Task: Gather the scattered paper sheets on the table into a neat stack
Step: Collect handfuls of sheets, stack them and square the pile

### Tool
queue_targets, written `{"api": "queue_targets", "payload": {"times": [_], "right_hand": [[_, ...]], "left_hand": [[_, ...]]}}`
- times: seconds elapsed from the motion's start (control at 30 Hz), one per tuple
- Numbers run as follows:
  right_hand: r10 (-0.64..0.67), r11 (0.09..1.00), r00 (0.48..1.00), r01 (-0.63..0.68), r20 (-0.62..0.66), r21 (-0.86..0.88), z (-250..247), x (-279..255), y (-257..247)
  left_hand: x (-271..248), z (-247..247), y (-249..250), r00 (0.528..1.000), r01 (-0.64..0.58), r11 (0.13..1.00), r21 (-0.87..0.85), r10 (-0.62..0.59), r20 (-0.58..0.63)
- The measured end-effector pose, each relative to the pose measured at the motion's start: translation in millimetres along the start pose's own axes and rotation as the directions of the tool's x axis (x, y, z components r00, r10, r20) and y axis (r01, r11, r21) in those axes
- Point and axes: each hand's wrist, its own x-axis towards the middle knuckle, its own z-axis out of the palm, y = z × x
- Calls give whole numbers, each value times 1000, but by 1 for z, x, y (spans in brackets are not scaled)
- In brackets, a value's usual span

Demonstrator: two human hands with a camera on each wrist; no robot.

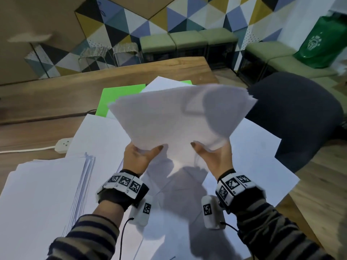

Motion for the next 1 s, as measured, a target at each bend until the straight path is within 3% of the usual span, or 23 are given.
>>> {"api": "queue_targets", "payload": {"times": [0.07, 0.13, 0.2, 0.33, 0.4, 0.47, 0.5, 0.57, 0.6, 0.63, 0.67, 0.73, 0.9, 1.0], "right_hand": [[-6, 998, 997, 1, 78, 61, -1, 1, 1], [-33, 998, 996, 30, 77, 52, 0, 0, 0], [-2, 998, 994, -5, 111, 60, -3, 0, 1], [-27, 998, 970, 40, 242, -50, -17, 0, 3], [-19, 983, 985, 50, 172, -176, -37, 3, 17], [69, 938, 995, -89, -71, -335, -69, 9, 41], [142, 885, 958, -236, -250, -401, -86, 10, 51], [298, 740, 761, -565, -576, -364, -117, 4, 61], [346, 679, 661, -666, -666, -308, -128, -1, 63], [367, 642, 594, -719, -716, -267, -135, -5, 64], [366, 626, 561, -739, -742, -250, -140, -8, 64], [362, 626, 561, -738, -745, -252, -144, -8, 65], [439, 729, 622, -668, -648, -148, -134, 15, 70], [463, 725, 672, -662, -578, -188, -128, 27, 80]], "left_hand": [[-4, 6, 0, 1000, 28, 999, -29, -28, -7], [-7, 11, -3, 998, 54, 995, -80, -56, -24], [-6, 14, -4, 997, 70, 997, -18, -70, -11], [7, 8, 0, 999, -22, 995, 93, 26, -45], [12, 3, 4, 997, -32, 994, 101, 39, -61], [13, -1, 1, 998, 7, 997, 81, -1, -70], [11, -2, -3, 997, 33, 997, 68, -29, -68], [5, 1, -10, 995, 81, 996, 41, -78, -63], [1, 4, -14, 993, 107, 994, 24, -106, -57], [-2, 6, -20, 988, 145, 989, 6, -144, -55], [-5, 8, -25, 982, 177, 984, -12, -178, -59], [-11, 11, -34, 967, 242, 970, -27, -244, -70], [-21, 13, -52, 914, 387, 918, -87, -395, -94], [-26, 8, -62, 884, 448, 889, -93, -456, -98]]}}
